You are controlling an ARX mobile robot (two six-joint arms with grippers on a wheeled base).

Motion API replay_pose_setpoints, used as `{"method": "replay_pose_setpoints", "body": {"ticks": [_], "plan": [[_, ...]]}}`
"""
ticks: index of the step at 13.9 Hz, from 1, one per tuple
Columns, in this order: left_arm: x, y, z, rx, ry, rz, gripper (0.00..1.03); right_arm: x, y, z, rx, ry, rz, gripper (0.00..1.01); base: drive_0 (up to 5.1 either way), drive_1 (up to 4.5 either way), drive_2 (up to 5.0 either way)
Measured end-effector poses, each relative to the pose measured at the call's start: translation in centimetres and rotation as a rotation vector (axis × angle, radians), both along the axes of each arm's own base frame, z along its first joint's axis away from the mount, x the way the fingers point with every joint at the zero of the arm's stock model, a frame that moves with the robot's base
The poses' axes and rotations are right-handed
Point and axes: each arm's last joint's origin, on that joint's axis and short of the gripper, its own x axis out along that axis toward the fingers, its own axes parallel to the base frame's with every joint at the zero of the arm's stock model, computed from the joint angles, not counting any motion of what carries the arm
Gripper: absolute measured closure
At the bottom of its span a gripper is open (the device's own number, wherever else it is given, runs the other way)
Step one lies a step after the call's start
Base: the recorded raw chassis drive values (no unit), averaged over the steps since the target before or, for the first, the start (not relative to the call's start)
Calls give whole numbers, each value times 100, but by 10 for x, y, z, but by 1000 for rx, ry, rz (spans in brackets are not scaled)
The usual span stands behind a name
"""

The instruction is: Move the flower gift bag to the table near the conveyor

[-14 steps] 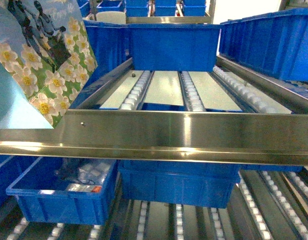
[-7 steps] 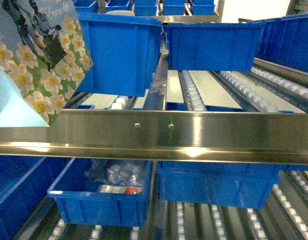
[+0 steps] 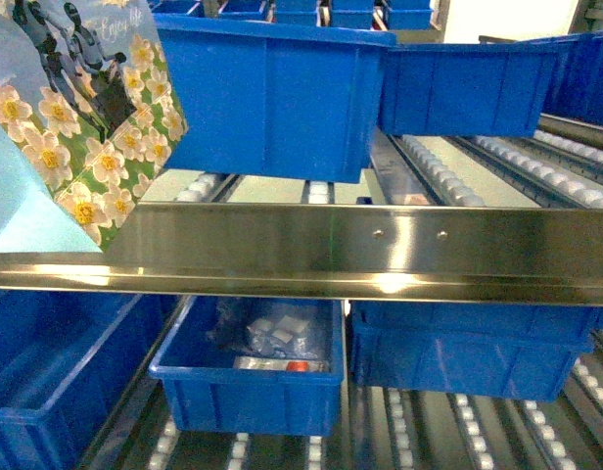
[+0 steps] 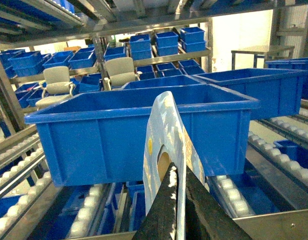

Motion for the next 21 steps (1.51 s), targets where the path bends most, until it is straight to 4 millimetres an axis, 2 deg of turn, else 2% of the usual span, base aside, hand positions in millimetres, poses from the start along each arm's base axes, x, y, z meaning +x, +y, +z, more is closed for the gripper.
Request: {"method": "replay_pose_setpoints", "body": {"ticks": [14,21], "plan": [[0,0,0,-1,-2,1,101,0,0,1,1,-6,0,98,0,0,0],[0,0,0,0,-1,1,101,0,0,0,0,0,0,98,-455,50,404]]}}
